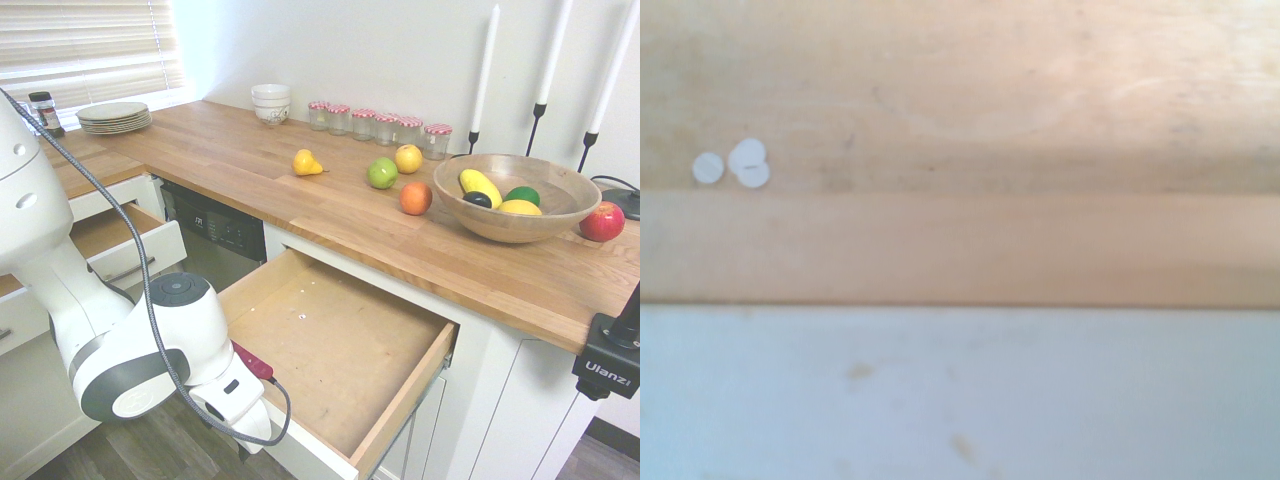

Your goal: Close the drawer

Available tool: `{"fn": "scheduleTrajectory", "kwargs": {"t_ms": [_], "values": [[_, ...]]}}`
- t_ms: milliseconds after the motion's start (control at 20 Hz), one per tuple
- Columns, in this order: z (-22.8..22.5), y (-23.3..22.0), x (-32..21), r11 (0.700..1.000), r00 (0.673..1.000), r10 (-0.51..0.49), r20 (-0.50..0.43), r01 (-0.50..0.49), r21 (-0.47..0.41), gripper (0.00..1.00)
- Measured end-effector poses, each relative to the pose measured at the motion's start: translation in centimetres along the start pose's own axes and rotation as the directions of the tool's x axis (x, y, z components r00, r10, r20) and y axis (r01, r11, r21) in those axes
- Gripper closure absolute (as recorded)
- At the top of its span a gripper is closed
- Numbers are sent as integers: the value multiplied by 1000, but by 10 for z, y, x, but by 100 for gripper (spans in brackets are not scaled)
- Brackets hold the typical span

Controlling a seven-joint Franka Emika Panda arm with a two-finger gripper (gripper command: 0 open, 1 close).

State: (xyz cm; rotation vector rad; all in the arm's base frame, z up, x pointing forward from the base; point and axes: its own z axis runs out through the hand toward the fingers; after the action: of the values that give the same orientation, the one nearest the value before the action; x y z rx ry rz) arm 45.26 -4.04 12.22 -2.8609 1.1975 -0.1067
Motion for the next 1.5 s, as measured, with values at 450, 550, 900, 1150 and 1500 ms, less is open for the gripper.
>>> {"fn": "scheduleTrajectory", "kwargs": {"t_ms": [450,550,900,1150,1500], "values": [[2,-8,5,1000,1000,-2,-5,2,14,100],[2,-10,5,1000,1000,-4,-6,4,16,100],[1,-11,6,1000,1000,1,-9,0,19,100],[1,-13,6,1000,1000,2,-10,-1,21,100],[0,-15,8,1000,1000,2,-14,-1,25,100]]}}
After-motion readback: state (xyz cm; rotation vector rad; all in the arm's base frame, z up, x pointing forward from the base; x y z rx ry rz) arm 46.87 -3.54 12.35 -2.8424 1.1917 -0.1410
